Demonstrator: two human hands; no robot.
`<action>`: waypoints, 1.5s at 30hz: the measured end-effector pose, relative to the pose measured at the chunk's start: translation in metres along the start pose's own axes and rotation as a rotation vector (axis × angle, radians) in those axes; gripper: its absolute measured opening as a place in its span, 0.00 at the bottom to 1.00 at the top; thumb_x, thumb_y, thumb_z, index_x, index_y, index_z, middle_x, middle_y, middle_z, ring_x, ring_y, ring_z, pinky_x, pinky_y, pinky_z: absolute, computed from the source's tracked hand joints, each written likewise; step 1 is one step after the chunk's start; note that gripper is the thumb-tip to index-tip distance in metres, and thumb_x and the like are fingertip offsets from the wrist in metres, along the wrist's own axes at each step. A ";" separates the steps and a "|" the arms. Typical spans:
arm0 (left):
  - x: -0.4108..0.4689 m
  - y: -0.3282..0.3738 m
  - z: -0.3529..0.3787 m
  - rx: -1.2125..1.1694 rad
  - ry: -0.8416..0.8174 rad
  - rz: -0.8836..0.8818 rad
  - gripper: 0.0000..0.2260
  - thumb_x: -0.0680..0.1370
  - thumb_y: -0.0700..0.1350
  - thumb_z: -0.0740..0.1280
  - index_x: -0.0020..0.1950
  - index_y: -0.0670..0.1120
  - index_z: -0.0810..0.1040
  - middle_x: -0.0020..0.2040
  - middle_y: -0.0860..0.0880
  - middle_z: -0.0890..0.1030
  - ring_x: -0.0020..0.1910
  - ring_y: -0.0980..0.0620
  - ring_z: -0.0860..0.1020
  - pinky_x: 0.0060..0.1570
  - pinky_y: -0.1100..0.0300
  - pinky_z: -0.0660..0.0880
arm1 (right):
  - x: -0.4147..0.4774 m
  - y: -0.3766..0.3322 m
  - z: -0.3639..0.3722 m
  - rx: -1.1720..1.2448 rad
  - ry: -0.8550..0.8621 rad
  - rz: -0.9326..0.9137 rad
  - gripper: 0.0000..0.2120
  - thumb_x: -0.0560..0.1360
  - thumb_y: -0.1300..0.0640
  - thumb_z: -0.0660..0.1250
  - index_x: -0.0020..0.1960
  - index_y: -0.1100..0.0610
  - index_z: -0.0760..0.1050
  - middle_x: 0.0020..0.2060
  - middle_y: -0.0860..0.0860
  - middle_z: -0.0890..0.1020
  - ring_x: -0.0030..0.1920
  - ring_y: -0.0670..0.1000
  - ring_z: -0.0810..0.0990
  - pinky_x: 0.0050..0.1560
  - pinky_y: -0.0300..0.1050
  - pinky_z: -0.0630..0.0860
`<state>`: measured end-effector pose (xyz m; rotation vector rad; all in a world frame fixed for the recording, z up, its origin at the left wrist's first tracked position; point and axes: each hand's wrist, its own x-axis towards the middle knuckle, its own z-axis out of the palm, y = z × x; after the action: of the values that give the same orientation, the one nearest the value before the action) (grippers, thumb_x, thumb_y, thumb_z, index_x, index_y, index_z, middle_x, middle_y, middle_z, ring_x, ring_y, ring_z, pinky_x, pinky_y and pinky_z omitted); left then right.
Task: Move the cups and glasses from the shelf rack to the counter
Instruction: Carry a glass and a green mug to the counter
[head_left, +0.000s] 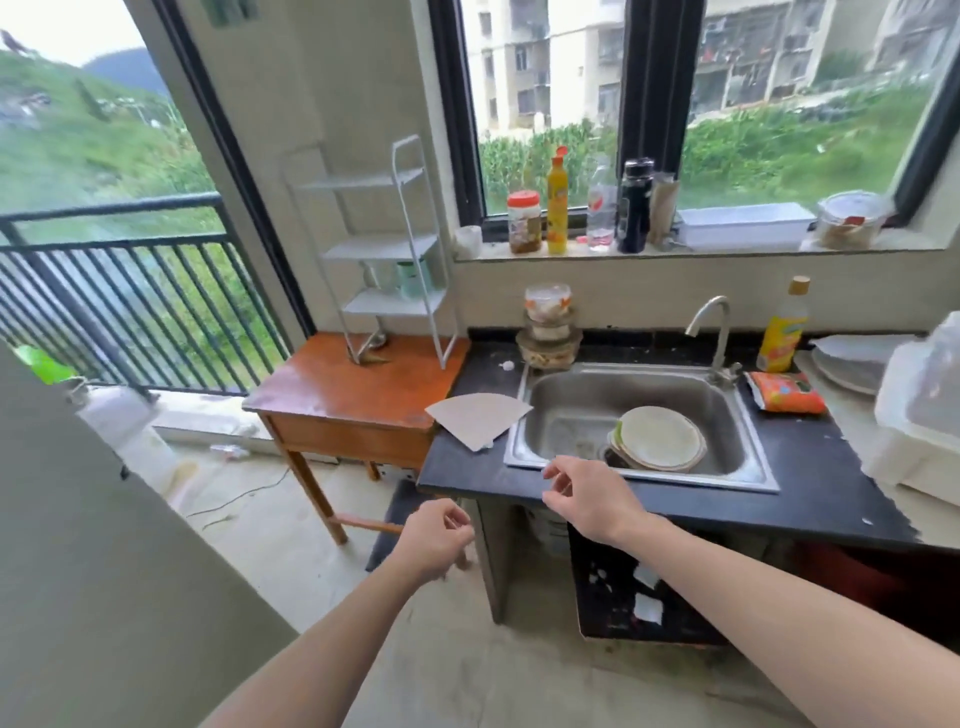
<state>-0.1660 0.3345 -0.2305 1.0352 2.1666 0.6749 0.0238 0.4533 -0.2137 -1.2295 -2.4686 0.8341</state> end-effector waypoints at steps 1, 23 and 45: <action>0.014 0.000 -0.009 -0.016 0.022 -0.013 0.04 0.76 0.43 0.68 0.43 0.52 0.76 0.40 0.51 0.80 0.40 0.55 0.80 0.34 0.65 0.75 | 0.022 -0.004 0.003 -0.003 -0.003 -0.025 0.12 0.75 0.51 0.66 0.57 0.51 0.77 0.43 0.44 0.81 0.44 0.49 0.79 0.45 0.45 0.74; 0.238 -0.074 -0.218 -0.214 0.313 -0.147 0.03 0.75 0.41 0.67 0.46 0.43 0.79 0.36 0.47 0.80 0.35 0.50 0.79 0.37 0.58 0.75 | 0.372 -0.149 0.105 -0.008 -0.133 -0.245 0.16 0.74 0.49 0.68 0.61 0.51 0.76 0.46 0.45 0.83 0.47 0.48 0.81 0.50 0.44 0.77; 0.527 -0.117 -0.367 -0.152 0.059 -0.027 0.03 0.76 0.45 0.67 0.43 0.52 0.76 0.42 0.47 0.80 0.42 0.47 0.82 0.34 0.58 0.77 | 0.651 -0.217 0.178 0.279 0.211 0.221 0.18 0.76 0.52 0.66 0.65 0.57 0.74 0.60 0.53 0.80 0.58 0.55 0.78 0.56 0.45 0.72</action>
<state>-0.7468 0.6335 -0.2342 0.9160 2.1384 0.8527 -0.5944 0.7992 -0.2417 -1.4193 -1.9996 1.0072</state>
